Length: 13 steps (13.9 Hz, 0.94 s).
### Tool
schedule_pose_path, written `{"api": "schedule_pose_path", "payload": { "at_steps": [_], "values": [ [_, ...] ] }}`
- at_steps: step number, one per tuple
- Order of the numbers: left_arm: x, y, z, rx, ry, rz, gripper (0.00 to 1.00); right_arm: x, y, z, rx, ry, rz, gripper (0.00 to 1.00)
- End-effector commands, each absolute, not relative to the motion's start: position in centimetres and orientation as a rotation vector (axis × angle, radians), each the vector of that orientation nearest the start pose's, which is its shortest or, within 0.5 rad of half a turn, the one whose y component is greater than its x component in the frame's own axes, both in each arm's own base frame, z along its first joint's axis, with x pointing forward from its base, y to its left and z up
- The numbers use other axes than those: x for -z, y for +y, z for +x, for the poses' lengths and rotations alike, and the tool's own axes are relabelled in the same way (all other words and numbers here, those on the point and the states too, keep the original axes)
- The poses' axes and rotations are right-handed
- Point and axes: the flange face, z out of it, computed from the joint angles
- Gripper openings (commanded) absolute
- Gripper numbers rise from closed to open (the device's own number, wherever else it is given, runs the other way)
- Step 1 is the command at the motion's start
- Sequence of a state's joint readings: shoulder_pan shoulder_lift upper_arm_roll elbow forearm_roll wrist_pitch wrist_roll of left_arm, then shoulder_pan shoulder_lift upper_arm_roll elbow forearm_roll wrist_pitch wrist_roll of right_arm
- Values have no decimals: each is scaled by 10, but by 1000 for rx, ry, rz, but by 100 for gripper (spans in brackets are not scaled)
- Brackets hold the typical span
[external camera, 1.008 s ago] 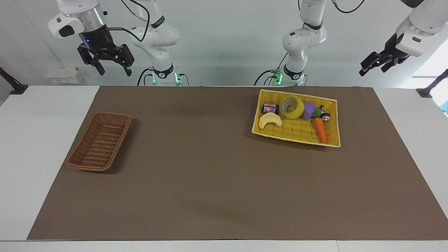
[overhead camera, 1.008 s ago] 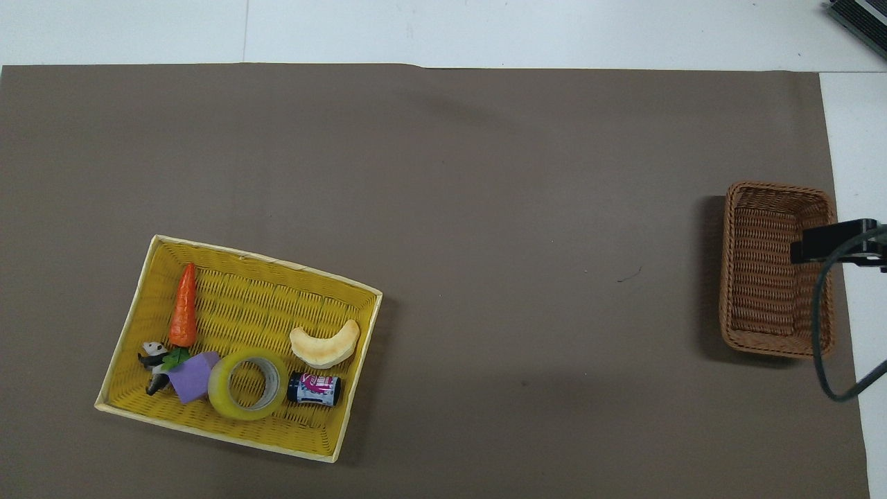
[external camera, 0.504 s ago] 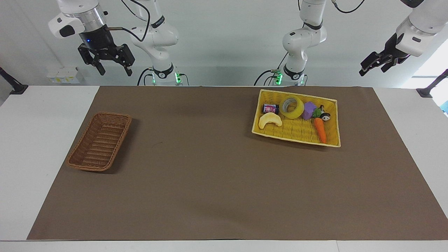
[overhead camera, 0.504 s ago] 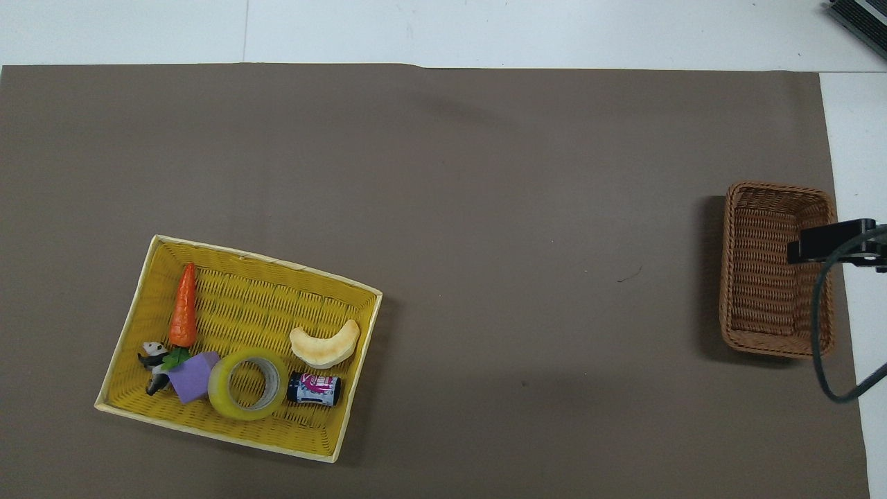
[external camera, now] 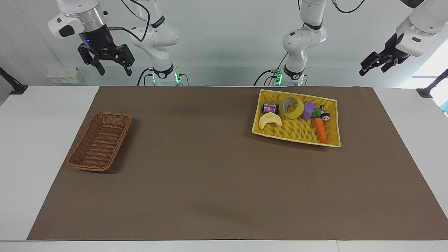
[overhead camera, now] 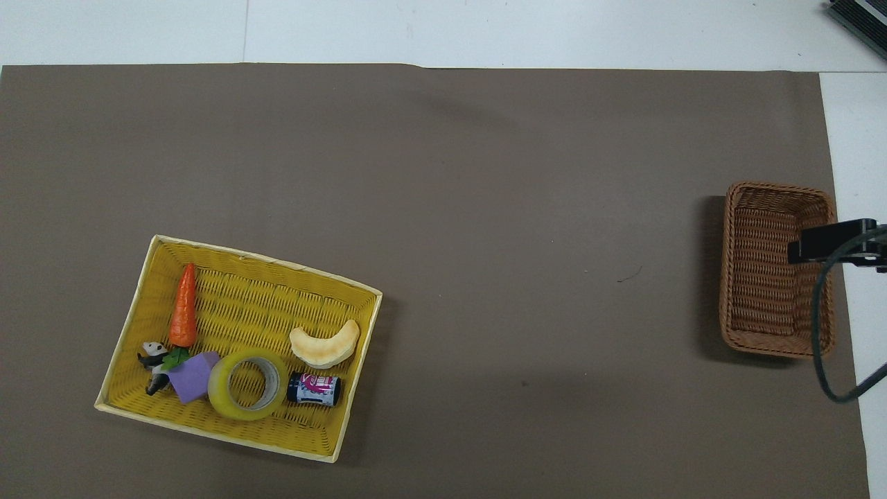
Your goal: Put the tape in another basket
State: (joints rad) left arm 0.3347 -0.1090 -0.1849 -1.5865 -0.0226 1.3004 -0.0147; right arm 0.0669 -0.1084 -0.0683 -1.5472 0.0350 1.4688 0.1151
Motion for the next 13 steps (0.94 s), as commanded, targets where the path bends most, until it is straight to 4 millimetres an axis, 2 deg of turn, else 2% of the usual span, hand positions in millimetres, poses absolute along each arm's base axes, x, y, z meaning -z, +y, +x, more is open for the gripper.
{"api": "schedule_pose_path", "payload": {
  "at_steps": [1, 10, 11, 12, 13],
  "values": [
    [-652, 63, 481, -285, -260, -3134, 100, -686, -3, 504, 50, 149, -3071, 100],
    [-652, 60, 482, -280, -248, -3140, 100, -686, -3, 504, 50, 149, -3071, 100],
    [-652, 56, 483, -283, -236, -3148, 100, -686, -3, 504, 50, 149, -3071, 100],
    [-650, 44, 484, -301, -208, -3175, 100, -686, -3, 504, 50, 152, -3071, 100],
    [-650, 22, 482, -323, -153, -3187, 100, -686, -3, 504, 50, 152, -3071, 100]
  ]
}}
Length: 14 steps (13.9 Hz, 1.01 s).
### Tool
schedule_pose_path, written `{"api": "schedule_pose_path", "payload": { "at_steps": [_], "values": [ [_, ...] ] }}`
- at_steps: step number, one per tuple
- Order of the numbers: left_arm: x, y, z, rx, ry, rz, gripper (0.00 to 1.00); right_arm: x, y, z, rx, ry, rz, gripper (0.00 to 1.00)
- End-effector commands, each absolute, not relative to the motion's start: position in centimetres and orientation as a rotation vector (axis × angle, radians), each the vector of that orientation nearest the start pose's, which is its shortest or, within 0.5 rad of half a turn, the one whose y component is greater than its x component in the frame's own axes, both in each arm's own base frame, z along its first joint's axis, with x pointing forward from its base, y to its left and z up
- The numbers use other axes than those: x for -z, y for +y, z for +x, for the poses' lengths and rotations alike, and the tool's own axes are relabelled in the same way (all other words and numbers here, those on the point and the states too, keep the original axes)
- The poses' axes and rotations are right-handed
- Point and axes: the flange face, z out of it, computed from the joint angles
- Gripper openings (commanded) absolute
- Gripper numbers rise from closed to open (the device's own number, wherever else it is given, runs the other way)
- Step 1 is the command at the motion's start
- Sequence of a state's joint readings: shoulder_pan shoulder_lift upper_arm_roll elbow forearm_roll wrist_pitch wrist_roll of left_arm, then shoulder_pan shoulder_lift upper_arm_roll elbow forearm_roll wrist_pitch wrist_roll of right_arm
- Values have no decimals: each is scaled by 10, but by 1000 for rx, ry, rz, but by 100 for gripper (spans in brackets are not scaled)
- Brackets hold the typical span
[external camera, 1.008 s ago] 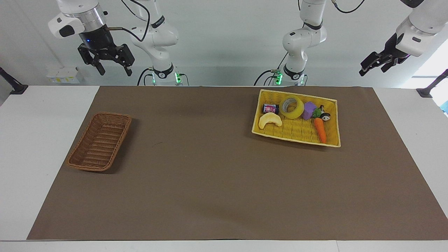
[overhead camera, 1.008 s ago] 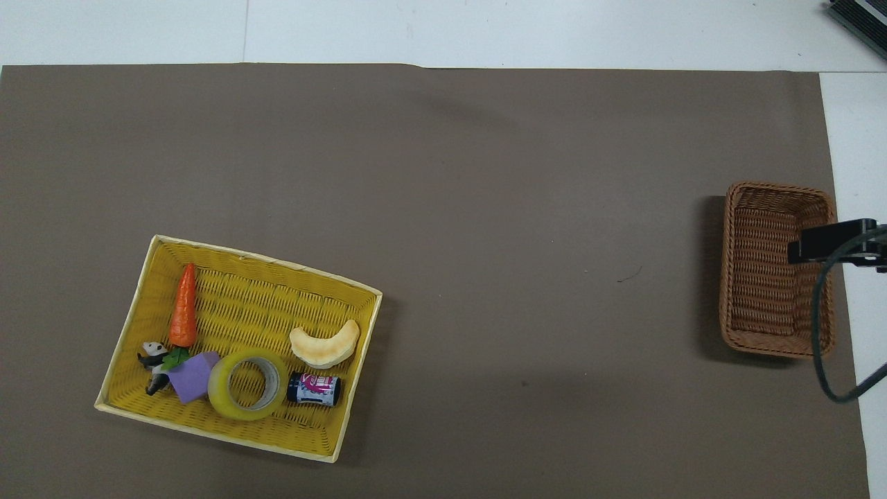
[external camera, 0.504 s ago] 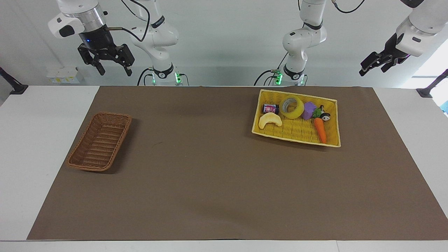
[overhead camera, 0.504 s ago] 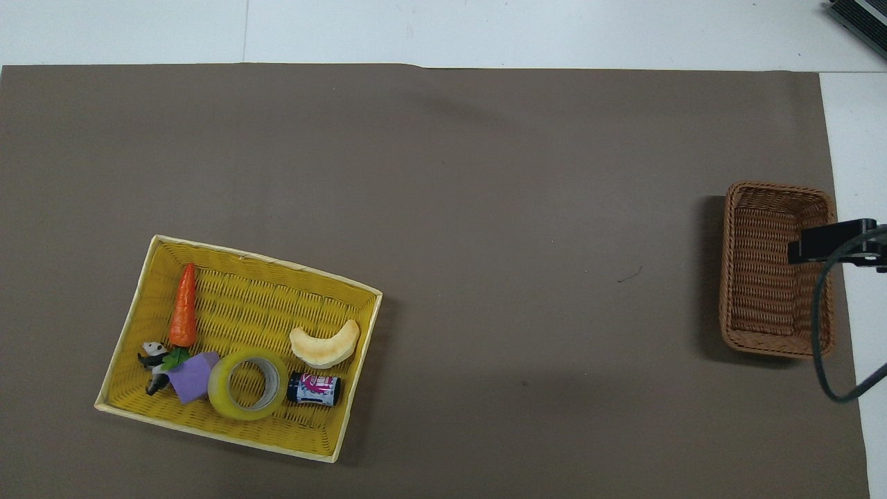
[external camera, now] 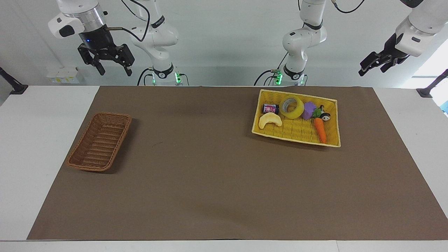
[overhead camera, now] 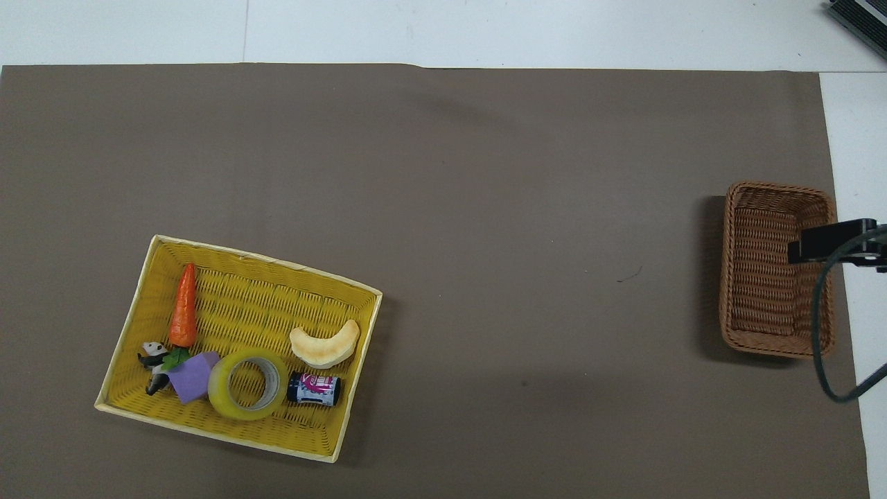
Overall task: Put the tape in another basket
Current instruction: 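Reach the left gripper down to the yellow tape roll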
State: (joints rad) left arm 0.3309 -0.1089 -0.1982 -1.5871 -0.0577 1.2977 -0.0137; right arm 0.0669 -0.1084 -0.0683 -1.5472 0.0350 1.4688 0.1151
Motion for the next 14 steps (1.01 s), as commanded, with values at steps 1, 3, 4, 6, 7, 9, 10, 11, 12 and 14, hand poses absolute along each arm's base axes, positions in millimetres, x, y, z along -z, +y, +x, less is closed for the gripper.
{"api": "schedule_pose_path", "payload": {
  "at_steps": [1, 3, 4, 6, 7, 9, 10, 11, 12, 14],
  "values": [
    [-648, -1, 481, -328, -90, -3183, 100, -686, -3, 504, 50, 152, -3071, 100],
    [-641, -49, 464, -330, -40, -3157, 100, -686, -3, 504, 50, 149, -3071, 100],
    [-635, -74, 452, -297, -5, -3146, 100, -686, -3, 504, 52, 149, -3071, 100],
    [-622, -103, 423, -227, -4, -3128, 100, -686, -3, 504, 50, 152, -3071, 100],
    [-618, -111, 411, -207, 21, -3123, 100, -686, -3, 504, 50, 149, -3071, 100],
    [-609, -110, 402, -217, 17, -3115, 100, -686, -3, 504, 50, 149, -3071, 100],
    [-597, -106, 403, -240, -6, -3111, 100, -686, -3, 504, 50, 152, -3071, 100],
    [-581, -103, 405, -247, -19, -3110, 100, -686, -3, 504, 50, 152, -3071, 100],
    [-562, -102, 406, -244, -50, -3107, 100, -686, -3, 504, 50, 149, -3071, 100],
    [-535, -104, 405, -224, -105, -3102, 100, -686, -3, 504, 50, 149, -3071, 100]
  ]
}}
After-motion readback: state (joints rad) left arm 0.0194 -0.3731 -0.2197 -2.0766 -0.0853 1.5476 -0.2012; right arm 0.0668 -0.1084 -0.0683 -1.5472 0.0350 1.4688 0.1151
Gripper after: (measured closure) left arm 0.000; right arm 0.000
